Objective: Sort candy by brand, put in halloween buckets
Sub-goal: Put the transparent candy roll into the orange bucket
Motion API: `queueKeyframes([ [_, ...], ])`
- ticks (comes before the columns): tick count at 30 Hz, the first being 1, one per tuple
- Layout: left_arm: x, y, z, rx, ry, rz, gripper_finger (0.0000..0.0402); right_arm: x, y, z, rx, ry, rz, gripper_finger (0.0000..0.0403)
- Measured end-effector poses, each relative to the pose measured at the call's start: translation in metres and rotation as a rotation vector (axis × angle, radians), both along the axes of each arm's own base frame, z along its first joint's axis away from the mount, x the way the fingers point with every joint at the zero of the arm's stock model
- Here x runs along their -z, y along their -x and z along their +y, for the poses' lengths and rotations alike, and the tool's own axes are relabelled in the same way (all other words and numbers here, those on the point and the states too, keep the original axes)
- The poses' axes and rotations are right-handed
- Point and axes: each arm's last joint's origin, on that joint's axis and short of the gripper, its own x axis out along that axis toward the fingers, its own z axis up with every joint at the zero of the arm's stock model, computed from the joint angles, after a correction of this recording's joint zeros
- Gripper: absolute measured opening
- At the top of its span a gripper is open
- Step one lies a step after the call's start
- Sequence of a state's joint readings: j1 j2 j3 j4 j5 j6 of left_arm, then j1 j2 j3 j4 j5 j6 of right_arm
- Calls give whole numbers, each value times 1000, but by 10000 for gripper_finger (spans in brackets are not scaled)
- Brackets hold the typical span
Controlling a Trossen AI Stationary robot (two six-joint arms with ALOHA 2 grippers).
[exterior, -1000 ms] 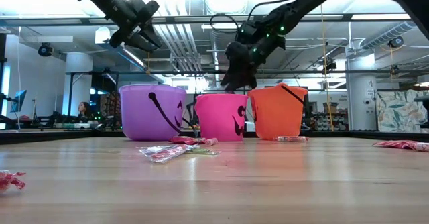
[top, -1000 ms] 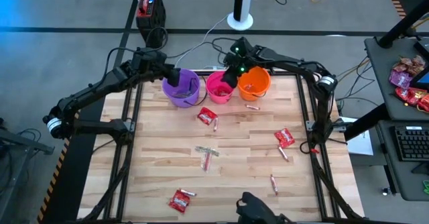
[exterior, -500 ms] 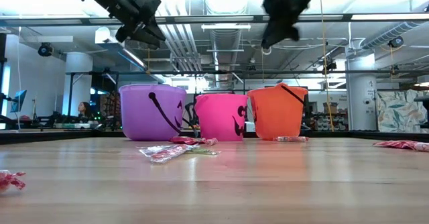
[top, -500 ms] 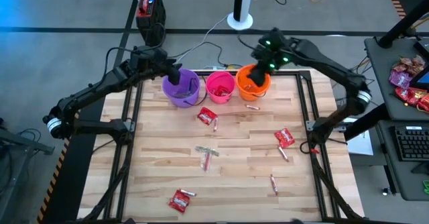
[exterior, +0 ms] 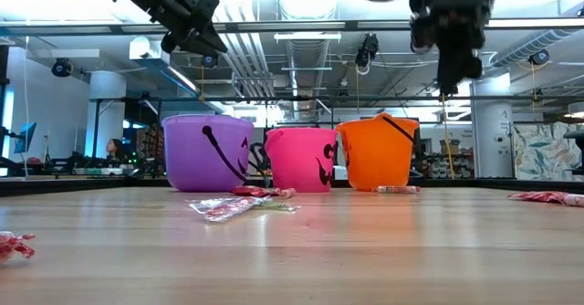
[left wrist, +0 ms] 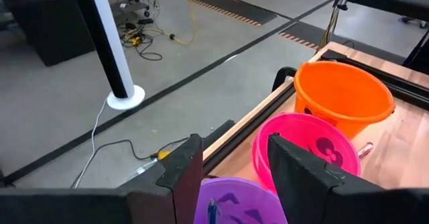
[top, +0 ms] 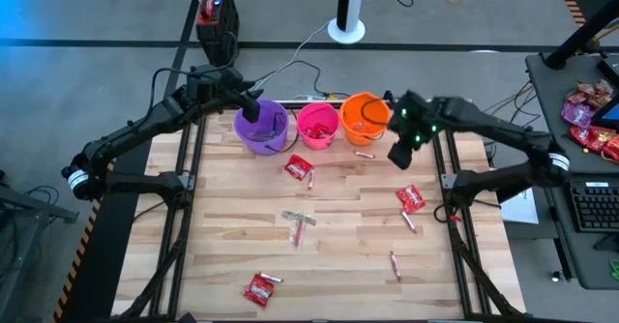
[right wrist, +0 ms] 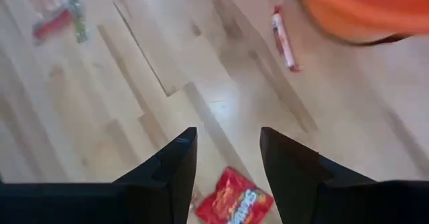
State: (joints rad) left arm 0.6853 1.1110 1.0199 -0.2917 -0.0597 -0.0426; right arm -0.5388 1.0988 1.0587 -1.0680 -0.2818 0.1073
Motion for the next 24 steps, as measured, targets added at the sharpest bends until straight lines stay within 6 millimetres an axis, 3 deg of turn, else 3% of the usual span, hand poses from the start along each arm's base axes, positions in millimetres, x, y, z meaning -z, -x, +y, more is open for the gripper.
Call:
queueKeyframes([
  [4,1,0,0,-13,34,-9,152,41,-1,-1,12,69,-52,153],
  [11,2,1,0,-68,131,-93,152,93,-6,-6,41,105,-70,166],
  [17,2,1,0,-83,152,-111,152,113,3,0,83,67,-26,171],
  [24,2,1,0,-88,144,-100,152,133,14,5,156,124,-158,162],
])
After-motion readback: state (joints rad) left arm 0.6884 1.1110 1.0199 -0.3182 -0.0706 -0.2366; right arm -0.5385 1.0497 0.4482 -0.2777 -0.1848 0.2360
